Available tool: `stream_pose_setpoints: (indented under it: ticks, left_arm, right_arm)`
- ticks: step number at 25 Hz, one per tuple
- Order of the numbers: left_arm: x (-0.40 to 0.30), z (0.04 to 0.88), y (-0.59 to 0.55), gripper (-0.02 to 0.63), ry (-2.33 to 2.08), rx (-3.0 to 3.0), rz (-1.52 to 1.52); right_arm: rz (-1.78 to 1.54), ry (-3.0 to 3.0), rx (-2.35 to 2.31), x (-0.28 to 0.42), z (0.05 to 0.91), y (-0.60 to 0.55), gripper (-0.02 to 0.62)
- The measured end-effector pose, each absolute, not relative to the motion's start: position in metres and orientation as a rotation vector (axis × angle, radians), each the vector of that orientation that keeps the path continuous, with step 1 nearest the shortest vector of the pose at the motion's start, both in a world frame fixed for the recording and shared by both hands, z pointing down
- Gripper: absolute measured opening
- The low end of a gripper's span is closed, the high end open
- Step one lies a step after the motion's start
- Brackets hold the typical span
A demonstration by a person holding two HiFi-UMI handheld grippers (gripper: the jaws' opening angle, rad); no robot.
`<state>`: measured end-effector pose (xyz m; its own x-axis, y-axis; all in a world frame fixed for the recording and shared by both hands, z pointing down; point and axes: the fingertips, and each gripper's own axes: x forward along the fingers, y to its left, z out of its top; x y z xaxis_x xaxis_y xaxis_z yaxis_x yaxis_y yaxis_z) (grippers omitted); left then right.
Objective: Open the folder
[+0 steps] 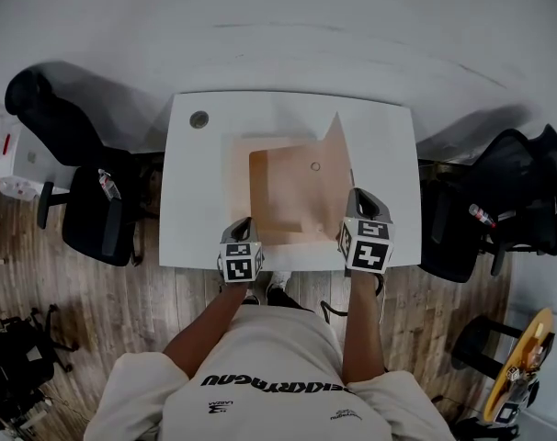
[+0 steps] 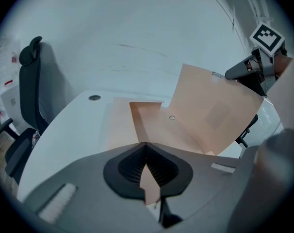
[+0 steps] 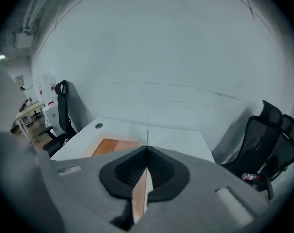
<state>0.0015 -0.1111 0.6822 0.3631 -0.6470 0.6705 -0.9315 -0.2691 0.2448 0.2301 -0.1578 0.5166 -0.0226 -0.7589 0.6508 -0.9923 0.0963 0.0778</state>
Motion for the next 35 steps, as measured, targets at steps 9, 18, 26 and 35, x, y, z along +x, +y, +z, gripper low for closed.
stream_pose_setpoints:
  ticks: [9,18,26,35]
  left_arm:
    - [-0.001,0.701,-0.109,-0.009,-1.340,1.965,0.658]
    - [0.001,0.711,-0.109,-0.009,-1.321,1.970,0.740]
    - [0.000,0.711,-0.109,-0.008,-1.309,1.965,0.756]
    - [-0.002,0.711,-0.108,-0.006,-1.302,1.962,0.755]
  right_arm:
    - [0.555,-1.807,1.699,0.242,0.523,-0.159,0.003]
    - [0.540,-1.748,1.702,0.263,0.529,-0.163,0.005]
    - [0.547,-1.734,1.692,0.265,0.534,-0.170,0.003]
    - [0.563,-1.712,1.697,0.271,0.541,-0.170,0.003]
